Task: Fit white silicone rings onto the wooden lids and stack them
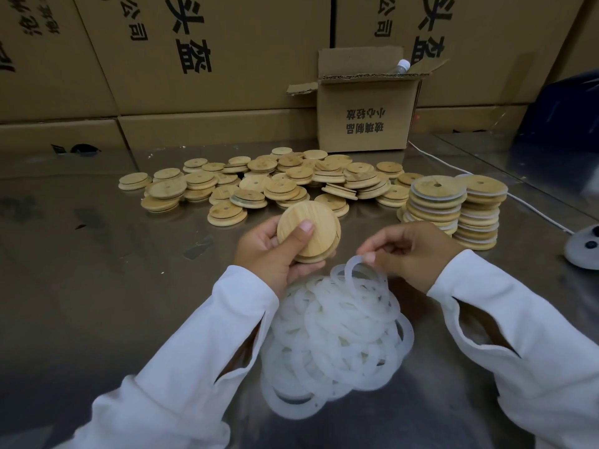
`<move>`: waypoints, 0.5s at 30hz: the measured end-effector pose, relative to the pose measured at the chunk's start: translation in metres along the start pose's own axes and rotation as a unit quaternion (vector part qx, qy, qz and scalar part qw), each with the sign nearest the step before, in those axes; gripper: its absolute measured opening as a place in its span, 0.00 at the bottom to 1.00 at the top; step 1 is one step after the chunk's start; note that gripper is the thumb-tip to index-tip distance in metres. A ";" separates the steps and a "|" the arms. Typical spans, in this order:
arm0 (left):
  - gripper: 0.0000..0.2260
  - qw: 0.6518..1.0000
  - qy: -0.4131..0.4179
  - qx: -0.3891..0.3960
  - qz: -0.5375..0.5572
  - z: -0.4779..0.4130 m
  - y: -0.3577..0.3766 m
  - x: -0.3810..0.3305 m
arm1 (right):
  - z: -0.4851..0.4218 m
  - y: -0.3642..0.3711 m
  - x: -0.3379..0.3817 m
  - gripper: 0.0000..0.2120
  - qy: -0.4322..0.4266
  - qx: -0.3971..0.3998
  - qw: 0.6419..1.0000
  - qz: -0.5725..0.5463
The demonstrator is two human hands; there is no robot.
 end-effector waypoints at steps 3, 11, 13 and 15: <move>0.09 1.000 -0.009 -0.006 0.005 0.000 -0.001 0.000 | 0.000 0.000 0.004 0.07 -0.012 -0.003 1.000 -0.023; 0.03 0.998 -0.055 -0.020 -0.004 0.001 0.000 0.002 | -0.001 0.001 0.012 0.10 -0.021 0.011 0.972 -0.235; 0.02 0.997 -0.068 -0.001 -0.022 0.002 0.003 0.003 | 0.000 0.007 0.013 0.06 -0.033 -0.031 0.961 -0.274; 0.03 0.996 -0.081 0.015 -0.037 0.003 0.007 0.002 | -0.001 0.010 0.013 0.07 -0.042 -0.075 0.953 -0.289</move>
Point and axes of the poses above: each hand's wrist, its own z-axis away from the middle knuckle, its own y-axis out of the palm, x = y × z, the point moved 3 cm from there along -z, towards the middle knuckle, and after that the axes turned 12 degrees about -z, right-handed, at the moved point
